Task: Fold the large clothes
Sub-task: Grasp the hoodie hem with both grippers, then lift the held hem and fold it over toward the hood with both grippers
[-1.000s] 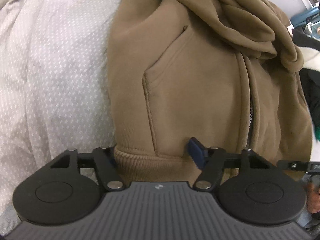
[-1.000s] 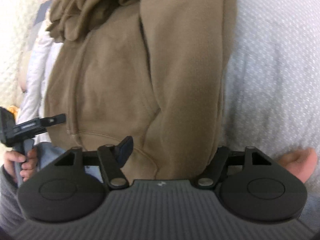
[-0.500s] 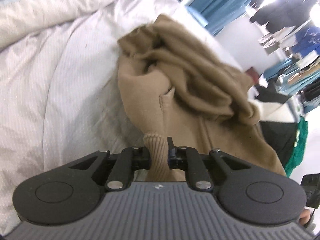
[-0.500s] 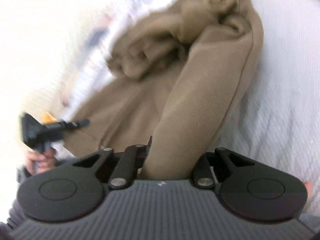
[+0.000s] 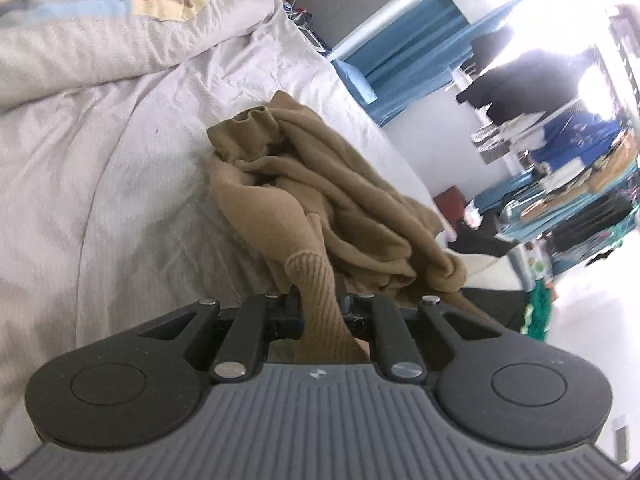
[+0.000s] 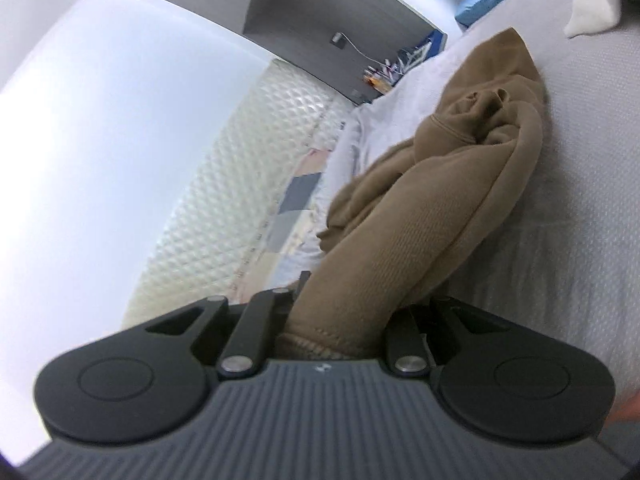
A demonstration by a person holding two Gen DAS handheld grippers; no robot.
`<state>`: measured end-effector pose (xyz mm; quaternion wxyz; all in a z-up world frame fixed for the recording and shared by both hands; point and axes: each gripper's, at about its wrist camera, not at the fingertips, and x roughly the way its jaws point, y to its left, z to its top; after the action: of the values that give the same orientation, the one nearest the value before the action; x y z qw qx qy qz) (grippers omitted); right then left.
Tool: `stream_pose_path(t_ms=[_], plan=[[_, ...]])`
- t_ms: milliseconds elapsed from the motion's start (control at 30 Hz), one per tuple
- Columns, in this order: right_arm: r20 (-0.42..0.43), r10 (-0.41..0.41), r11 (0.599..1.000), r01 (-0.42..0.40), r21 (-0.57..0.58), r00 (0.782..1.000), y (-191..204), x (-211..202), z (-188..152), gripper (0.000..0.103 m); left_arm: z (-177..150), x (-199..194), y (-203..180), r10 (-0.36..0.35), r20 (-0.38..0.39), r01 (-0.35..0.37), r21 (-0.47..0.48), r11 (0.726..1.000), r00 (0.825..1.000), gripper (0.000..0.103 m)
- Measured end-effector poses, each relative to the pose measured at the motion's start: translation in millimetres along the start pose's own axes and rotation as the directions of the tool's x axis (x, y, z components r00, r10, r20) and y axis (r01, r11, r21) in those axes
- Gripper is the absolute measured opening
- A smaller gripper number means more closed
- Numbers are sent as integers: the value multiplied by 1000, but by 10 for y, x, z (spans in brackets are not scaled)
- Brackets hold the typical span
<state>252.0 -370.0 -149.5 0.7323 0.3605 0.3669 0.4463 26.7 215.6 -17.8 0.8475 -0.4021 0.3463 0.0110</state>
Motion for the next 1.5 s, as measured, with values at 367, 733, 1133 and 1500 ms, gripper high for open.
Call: stream_pose_path(t_ms=[367, 733, 1133, 1500], plan=[[46, 59, 998, -60, 16, 997, 451, -610, -348, 19, -768, -969, 2, -173, 42, 175, -55, 983, 984, 14], [151, -32, 987, 8, 158, 988, 285, -283, 275, 20, -74, -361, -413, -198, 136, 203, -21, 979, 971, 16], [227, -254, 850, 105, 516, 940, -521, 753, 1174, 21, 1052, 1493, -532, -43, 162, 61, -109, 992, 986, 18], [244, -268, 824, 91, 559, 932, -1396, 1464, 1579, 21, 1561, 2709, -473, -3, 166, -8, 66, 998, 986, 20]])
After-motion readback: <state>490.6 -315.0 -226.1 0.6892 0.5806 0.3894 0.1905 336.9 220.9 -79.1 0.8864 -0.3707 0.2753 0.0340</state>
